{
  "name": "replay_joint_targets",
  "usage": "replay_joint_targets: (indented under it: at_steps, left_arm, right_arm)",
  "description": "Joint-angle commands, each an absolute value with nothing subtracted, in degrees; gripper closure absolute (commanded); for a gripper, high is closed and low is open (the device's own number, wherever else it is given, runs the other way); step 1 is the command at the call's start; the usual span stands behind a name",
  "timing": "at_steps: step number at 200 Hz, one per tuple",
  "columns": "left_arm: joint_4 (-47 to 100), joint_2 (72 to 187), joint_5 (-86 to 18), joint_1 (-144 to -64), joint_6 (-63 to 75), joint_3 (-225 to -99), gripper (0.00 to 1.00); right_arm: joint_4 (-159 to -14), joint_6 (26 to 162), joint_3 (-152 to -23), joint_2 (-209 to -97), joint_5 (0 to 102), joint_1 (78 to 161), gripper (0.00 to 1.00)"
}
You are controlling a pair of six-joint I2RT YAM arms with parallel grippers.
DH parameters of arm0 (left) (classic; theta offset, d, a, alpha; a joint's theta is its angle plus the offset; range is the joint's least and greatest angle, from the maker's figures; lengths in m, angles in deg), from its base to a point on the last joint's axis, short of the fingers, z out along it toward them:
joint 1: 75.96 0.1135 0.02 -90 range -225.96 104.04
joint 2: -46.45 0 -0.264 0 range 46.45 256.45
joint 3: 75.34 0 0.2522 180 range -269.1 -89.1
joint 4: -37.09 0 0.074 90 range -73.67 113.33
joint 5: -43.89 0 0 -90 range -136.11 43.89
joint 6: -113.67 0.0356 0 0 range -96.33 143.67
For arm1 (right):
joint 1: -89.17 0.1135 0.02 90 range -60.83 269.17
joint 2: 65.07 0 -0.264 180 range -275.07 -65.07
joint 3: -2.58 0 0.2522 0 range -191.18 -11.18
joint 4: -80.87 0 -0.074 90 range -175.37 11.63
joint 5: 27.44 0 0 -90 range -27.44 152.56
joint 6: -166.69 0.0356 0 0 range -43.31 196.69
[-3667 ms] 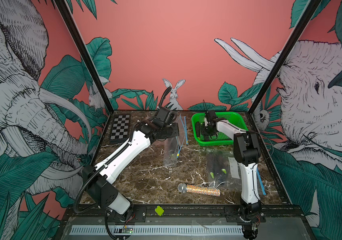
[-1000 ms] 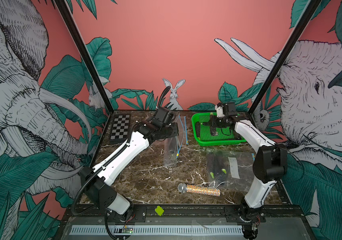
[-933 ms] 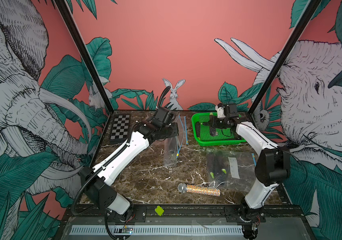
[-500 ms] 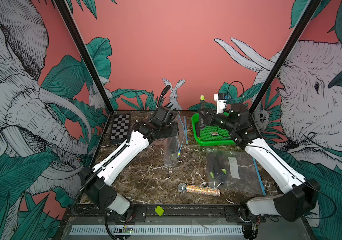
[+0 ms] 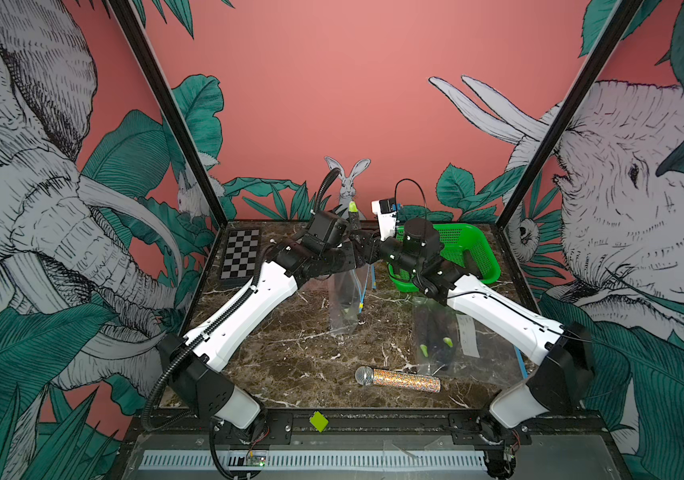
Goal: Place the eggplant in a zip-top bag and seal the zipper
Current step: Place the eggplant in the zipper food storage bag.
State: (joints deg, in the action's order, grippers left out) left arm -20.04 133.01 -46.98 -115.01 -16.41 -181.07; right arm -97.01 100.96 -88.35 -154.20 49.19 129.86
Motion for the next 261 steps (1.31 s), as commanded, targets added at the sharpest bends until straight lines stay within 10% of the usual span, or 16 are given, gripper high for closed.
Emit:
replay_joint_targets:
  at_steps: [1, 123, 261]
  left_arm:
    - [-20.41, 131.35, -47.07, -114.81, -16.67, -182.53, 1.00]
    - [-20.02, 131.37, -46.90, -114.81, -16.61, -183.30, 1.00]
    - [-21.43, 131.80, -55.27, -114.39, -19.73, -185.61, 1.00]
  right_arm:
    - [-99.98, 98.29, -87.86, -154.43, 53.42, 130.13, 0.73]
    - [-103.11, 97.45, -81.82, -156.30, 59.27, 131.66, 0.70]
    - [-84.76, 98.58, -83.57, -140.41, 55.05, 127.70, 0.21]
